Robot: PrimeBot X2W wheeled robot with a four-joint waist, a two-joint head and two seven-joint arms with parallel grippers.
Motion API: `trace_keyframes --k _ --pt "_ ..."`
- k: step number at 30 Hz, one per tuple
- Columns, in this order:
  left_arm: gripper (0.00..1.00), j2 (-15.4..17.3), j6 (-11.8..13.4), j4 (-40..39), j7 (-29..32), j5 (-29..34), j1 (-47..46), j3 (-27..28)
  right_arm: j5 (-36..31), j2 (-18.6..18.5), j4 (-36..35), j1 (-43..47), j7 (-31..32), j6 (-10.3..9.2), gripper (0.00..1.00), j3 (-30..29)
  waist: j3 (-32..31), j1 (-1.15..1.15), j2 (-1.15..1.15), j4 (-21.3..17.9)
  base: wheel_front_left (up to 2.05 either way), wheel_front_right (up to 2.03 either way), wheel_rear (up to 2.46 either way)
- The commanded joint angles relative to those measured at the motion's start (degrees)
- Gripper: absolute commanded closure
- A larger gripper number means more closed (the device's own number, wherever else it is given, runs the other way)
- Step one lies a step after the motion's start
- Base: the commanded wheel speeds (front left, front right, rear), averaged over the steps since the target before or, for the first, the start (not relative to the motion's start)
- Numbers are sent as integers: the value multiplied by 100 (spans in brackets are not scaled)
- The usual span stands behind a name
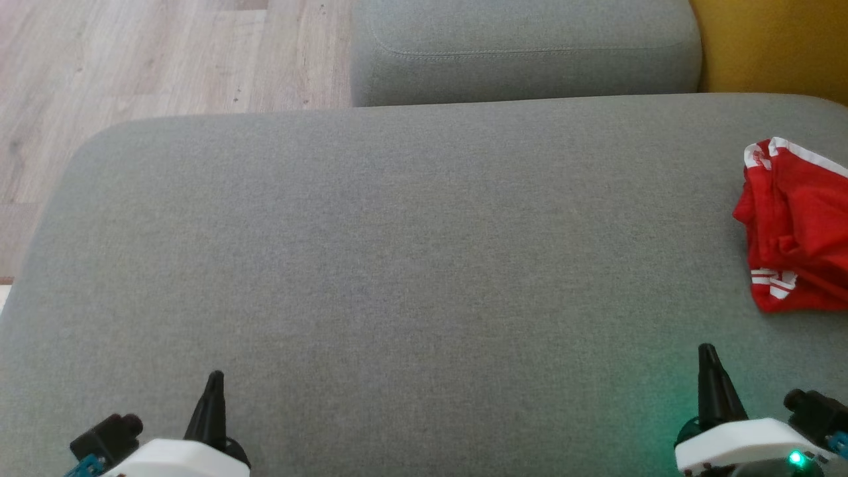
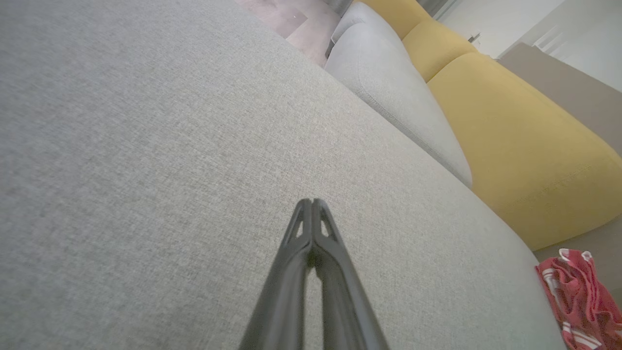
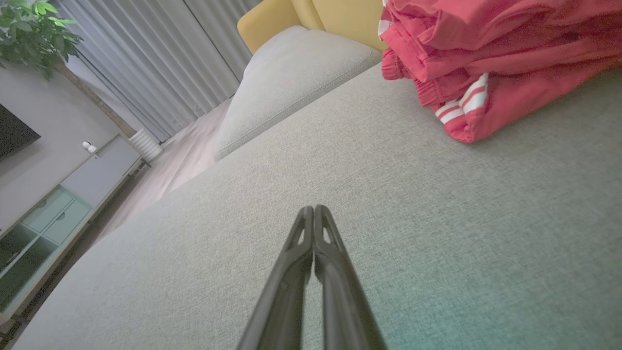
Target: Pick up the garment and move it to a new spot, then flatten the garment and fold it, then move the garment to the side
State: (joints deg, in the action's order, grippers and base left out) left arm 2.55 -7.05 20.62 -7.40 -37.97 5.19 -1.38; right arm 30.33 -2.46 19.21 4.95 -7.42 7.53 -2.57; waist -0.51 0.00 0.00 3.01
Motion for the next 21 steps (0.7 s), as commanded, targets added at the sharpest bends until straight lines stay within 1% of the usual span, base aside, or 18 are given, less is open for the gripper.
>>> trace_keyframes --k 1,21 --pt "100 20 -14 -202 43 -193 -332 104 223 -18 -218 -333 46 -1 100 -9 1 0 0 -6 0 0 0" --pt "100 23 -21 -307 357 -1405 -519 264 1607 -23 -288 -515 358 -2 100 -99 17 0 0 -75 0 0 0"
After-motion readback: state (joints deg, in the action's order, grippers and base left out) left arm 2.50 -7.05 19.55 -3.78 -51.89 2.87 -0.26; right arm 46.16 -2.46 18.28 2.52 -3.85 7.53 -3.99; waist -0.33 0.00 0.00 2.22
